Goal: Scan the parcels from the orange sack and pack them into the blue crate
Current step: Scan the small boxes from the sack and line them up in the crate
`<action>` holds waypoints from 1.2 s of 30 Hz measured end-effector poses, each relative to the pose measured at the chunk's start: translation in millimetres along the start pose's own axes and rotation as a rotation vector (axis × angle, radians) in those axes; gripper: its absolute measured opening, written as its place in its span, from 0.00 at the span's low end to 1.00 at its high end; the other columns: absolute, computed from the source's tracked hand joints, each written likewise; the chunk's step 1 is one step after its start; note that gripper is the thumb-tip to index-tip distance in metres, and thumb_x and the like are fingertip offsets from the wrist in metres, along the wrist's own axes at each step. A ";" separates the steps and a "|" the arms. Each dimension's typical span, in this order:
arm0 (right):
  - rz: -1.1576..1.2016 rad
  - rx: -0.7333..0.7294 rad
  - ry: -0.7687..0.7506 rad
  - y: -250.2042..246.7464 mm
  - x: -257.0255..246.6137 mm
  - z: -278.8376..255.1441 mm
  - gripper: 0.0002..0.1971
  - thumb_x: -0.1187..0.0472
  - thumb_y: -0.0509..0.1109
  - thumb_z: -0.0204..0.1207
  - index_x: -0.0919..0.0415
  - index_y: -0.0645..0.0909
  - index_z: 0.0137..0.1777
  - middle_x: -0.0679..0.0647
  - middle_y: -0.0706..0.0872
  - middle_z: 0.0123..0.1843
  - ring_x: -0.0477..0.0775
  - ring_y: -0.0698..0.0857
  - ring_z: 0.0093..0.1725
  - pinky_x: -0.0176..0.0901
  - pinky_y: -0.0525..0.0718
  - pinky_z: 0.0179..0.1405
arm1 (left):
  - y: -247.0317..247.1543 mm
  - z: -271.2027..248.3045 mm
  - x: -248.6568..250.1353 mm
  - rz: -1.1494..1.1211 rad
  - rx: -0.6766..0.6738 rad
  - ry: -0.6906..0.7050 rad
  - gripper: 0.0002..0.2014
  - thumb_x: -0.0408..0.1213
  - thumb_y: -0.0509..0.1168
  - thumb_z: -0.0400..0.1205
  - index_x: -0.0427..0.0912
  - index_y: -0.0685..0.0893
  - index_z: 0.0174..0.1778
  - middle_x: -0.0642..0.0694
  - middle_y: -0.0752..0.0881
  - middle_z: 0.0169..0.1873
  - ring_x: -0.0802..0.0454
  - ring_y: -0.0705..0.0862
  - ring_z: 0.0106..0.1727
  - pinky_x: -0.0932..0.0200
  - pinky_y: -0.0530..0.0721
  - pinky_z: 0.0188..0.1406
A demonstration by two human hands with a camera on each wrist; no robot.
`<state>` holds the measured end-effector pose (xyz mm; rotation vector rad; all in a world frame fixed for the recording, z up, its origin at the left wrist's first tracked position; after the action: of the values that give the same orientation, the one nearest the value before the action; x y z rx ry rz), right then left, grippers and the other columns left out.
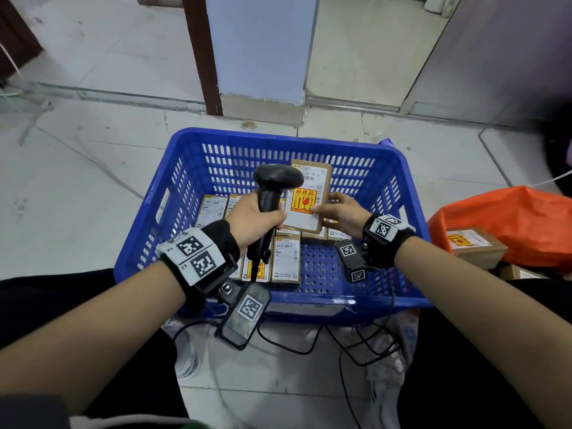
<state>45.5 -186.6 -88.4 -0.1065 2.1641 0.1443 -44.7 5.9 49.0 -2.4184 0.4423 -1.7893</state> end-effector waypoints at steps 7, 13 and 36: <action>0.011 0.002 -0.007 -0.4 -1.1 0.0 0.29 0.72 0.79 0.68 0.63 0.72 0.67 0.61 0.87 0.62 0.60 0.88 0.60 0.56 0.87 0.59 | -0.7 0.3 -4.9 0.021 0.007 -0.030 0.03 0.30 0.67 0.80 0.40 0.79 0.42 0.46 0.81 0.32 0.48 0.80 0.40 0.49 0.81 0.53; 0.012 -0.016 -0.005 0.8 2.0 3.4 0.28 0.71 0.80 0.68 0.63 0.72 0.66 0.61 0.88 0.62 0.60 0.89 0.59 0.56 0.87 0.58 | 0.3 -0.2 -4.4 0.028 0.012 -0.038 0.04 0.30 0.67 0.80 0.41 0.79 0.42 0.45 0.81 0.34 0.48 0.80 0.40 0.48 0.81 0.54; -0.967 -0.020 0.450 -86.1 81.5 25.1 0.15 0.61 0.85 0.64 0.69 0.87 0.45 0.59 0.87 0.36 0.57 0.82 0.34 0.43 0.78 0.33 | -0.8 10.1 -3.5 -0.027 0.025 -0.059 0.05 0.27 0.67 0.79 0.41 0.79 0.40 0.46 0.80 0.32 0.49 0.80 0.40 0.46 0.82 0.54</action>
<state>31.6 -269.9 -175.3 -1.2622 2.2959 -0.4521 -35.9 6.8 42.9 -2.4644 0.3815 -1.7182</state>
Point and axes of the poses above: each hand's wrist, its own z-axis towards the middle knuckle, its own y-axis out of the palm, x = y × z, the point moved 10 cm from there along z, towards the middle knuckle
